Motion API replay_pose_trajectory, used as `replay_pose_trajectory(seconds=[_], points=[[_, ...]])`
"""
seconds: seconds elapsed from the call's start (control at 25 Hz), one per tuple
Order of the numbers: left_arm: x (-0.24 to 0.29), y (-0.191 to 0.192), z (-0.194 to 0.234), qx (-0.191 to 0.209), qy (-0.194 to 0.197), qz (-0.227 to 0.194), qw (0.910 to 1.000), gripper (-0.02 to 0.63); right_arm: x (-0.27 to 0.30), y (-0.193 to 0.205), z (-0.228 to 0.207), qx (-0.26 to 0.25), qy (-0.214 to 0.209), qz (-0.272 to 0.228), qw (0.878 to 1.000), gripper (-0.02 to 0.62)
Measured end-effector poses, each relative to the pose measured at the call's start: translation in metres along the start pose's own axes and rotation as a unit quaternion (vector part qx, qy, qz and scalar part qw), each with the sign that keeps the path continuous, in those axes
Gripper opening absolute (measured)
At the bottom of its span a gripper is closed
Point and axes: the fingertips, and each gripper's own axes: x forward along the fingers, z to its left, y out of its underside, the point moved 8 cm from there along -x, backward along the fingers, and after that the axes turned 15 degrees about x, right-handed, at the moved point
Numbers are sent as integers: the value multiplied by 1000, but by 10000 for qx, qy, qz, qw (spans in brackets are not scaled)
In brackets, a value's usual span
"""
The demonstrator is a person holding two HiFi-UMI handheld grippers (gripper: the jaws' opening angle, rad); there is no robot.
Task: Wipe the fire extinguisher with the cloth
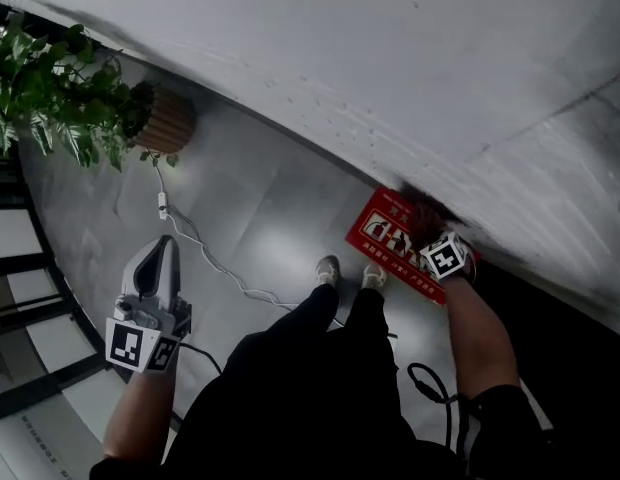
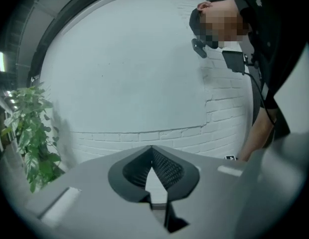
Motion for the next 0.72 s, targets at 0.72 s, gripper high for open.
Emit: replay_pose_trajectory(seconds=[0.72], points=[[75,-20,-27,38,1037,-435,9936,0,-74,120,-37,1235,590,-352,9900,71]])
